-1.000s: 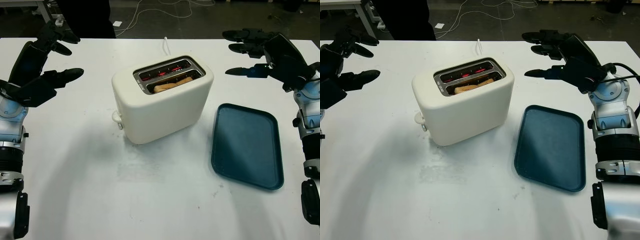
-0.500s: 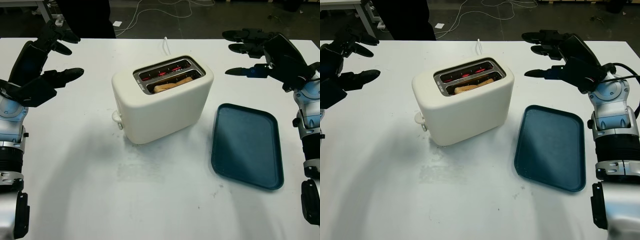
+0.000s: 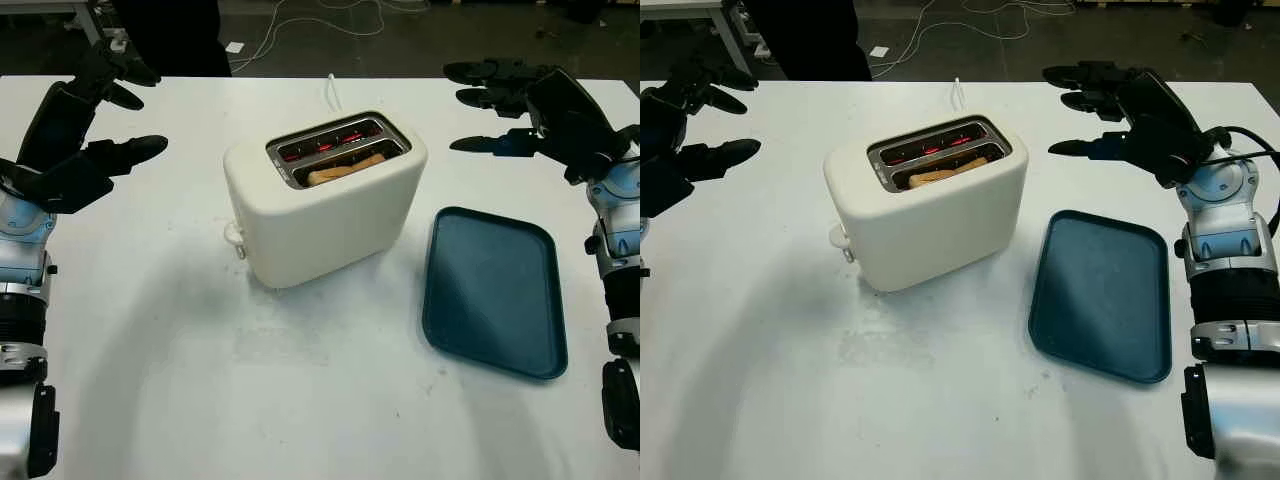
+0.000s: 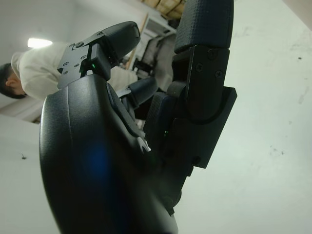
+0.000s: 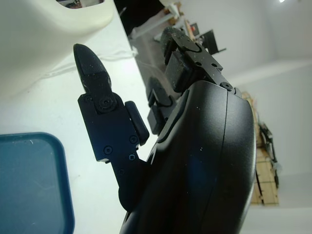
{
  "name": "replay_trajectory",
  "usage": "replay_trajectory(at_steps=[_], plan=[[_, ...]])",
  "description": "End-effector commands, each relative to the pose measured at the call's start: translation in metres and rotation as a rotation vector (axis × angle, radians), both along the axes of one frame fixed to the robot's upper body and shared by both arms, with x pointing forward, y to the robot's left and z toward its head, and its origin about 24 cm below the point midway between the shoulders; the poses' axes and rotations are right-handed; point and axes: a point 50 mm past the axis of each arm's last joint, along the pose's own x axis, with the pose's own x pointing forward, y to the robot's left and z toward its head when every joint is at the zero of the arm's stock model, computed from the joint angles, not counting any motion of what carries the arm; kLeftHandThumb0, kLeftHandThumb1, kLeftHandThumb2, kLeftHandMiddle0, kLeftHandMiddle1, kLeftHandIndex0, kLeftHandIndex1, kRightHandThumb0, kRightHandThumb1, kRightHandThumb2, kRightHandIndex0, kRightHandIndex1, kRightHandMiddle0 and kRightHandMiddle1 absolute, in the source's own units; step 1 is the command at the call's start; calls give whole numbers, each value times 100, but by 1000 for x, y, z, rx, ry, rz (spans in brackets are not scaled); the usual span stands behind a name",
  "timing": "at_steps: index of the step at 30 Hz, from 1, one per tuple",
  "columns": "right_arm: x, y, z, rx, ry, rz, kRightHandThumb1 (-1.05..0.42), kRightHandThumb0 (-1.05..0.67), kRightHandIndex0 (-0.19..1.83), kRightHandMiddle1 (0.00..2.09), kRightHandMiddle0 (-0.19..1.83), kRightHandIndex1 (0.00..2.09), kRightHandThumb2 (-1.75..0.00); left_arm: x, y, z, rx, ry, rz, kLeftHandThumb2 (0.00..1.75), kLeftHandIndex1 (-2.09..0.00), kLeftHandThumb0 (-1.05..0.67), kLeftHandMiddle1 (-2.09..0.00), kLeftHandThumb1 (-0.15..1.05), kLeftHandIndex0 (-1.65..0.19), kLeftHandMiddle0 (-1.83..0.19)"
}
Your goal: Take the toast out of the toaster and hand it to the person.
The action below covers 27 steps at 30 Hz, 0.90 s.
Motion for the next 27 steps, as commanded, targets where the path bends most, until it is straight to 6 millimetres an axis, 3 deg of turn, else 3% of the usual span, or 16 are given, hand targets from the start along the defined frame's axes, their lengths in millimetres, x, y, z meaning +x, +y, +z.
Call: replay_trajectory(at_steps=[1, 27], plan=[[0, 1, 3, 30, -8, 11, -74, -37, 50, 0, 49, 0, 0, -2, 4, 0, 11, -7, 9, 30, -129, -105, -149, 92, 0, 0], [0, 1, 3, 26, -8, 12, -74, -37, 51, 0, 49, 0, 0, -3, 4, -1, 13, -8, 15, 30, -128, -105, -149, 92, 0, 0]])
